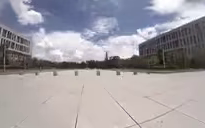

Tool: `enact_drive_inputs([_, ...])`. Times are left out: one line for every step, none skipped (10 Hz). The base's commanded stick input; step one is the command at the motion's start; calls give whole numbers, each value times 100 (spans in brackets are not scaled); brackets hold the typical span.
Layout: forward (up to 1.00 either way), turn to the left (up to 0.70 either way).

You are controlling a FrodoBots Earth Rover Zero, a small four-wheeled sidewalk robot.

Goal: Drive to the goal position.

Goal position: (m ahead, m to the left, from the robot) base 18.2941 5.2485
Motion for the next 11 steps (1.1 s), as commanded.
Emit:
enact_drive_inputs([70,8])
enact_drive_inputs([70,9])
enact_drive_inputs([70,9])
enact_drive_inputs([70,10])
enact_drive_inputs([70,11])
enact_drive_inputs([70,10])
enact_drive_inputs([70,9])
enact_drive_inputs([70,10])
enact_drive_inputs([70,8])
enact_drive_inputs([70,5])
enact_drive_inputs([70,-14])
